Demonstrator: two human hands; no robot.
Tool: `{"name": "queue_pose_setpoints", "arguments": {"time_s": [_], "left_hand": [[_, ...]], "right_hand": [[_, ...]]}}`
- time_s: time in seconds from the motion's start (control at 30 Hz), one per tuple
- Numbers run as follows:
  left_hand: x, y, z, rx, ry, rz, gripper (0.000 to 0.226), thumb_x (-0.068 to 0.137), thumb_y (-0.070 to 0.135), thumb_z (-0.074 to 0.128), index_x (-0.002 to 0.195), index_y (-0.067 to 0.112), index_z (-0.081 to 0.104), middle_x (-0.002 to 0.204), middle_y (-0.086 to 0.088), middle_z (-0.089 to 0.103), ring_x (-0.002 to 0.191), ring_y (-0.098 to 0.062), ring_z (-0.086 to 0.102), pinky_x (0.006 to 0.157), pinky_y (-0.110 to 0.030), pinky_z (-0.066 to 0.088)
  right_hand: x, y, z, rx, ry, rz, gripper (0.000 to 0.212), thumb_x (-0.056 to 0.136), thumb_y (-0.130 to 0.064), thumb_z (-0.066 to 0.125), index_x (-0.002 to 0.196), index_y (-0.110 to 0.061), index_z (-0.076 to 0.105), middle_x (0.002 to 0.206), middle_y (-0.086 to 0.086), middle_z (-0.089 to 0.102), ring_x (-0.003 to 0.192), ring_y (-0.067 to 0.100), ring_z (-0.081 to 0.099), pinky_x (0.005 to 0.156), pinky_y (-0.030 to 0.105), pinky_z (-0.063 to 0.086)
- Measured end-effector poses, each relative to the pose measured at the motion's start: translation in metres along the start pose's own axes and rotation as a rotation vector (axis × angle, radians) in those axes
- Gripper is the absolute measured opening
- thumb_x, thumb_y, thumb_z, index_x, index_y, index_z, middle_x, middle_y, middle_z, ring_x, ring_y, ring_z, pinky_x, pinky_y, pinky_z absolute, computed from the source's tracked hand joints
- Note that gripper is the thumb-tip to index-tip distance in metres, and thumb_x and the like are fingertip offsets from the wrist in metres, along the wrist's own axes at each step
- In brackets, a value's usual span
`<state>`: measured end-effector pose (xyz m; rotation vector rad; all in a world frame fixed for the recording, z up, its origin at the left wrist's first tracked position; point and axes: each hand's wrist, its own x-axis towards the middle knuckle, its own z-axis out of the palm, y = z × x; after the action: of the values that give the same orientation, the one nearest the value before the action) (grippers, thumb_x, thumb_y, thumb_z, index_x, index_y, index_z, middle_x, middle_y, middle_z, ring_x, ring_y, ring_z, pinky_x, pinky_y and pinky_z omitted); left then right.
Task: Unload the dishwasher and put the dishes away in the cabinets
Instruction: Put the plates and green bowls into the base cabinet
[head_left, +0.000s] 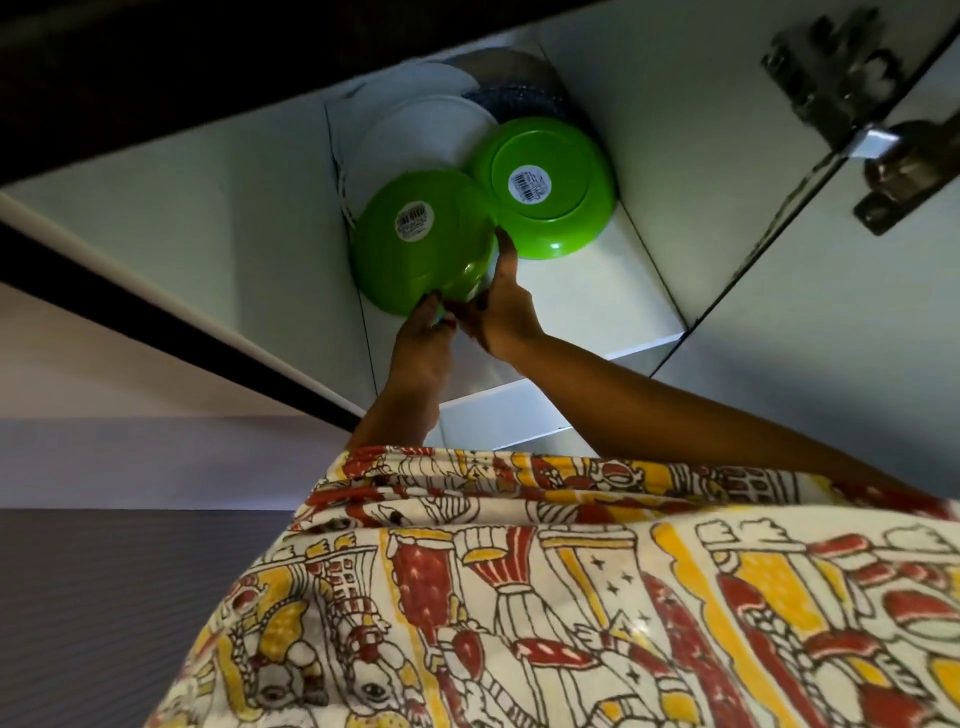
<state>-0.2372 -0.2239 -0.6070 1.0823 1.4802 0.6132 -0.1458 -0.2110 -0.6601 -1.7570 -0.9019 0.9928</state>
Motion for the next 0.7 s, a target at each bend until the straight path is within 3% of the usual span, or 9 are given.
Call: {"name": "queue_pose_setpoints", "arguments": {"time_s": [0.1, 0.37, 0.5, 0.7], "left_hand": [[-0.01, -0.004, 0.005, 0.036, 0.021, 0.021, 0.042, 0.099, 0.012, 0.042, 0.14, 0.02, 0.042, 0.144, -0.007, 0.042, 0.128, -0.026, 0.043, 0.108, -0.042, 0.038], [-0.06, -0.023, 0.011, -0.17, 0.15, -0.012, 0.044, 0.099, 0.007, 0.039, 0.14, 0.022, 0.041, 0.146, -0.006, 0.04, 0.132, -0.021, 0.04, 0.112, -0.042, 0.033], [-0.099, -0.036, 0.022, -0.206, 0.177, -0.005, 0.042, 0.098, 0.008, 0.042, 0.138, 0.022, 0.045, 0.146, -0.005, 0.041, 0.133, -0.023, 0.04, 0.112, -0.044, 0.033], [-0.16, -0.066, 0.043, -0.203, 0.159, 0.004, 0.043, 0.098, 0.011, 0.041, 0.138, 0.024, 0.044, 0.145, -0.005, 0.042, 0.133, -0.026, 0.04, 0.111, -0.049, 0.033]], "right_hand": [[-0.009, 0.004, -0.008, -0.069, -0.032, -0.054, 0.097, 0.081, -0.014, 0.071, 0.151, -0.017, 0.003, 0.102, 0.029, 0.064, 0.086, 0.037, 0.064, 0.072, 0.036, 0.048], [-0.045, 0.023, -0.029, -0.244, -0.049, -0.111, 0.1, 0.081, -0.013, 0.071, 0.151, -0.016, 0.0, 0.1, 0.025, 0.063, 0.099, 0.04, 0.06, 0.085, 0.037, 0.046], [-0.072, 0.036, -0.043, -0.262, -0.067, -0.085, 0.099, 0.081, -0.011, 0.07, 0.151, -0.024, 0.002, 0.13, 0.02, 0.051, 0.118, 0.038, 0.052, 0.099, 0.048, 0.044], [-0.151, 0.055, -0.074, -0.239, -0.081, 0.008, 0.091, 0.087, -0.015, 0.064, 0.151, -0.028, 0.0, 0.142, 0.016, 0.041, 0.123, 0.034, 0.049, 0.104, 0.046, 0.039]]}}
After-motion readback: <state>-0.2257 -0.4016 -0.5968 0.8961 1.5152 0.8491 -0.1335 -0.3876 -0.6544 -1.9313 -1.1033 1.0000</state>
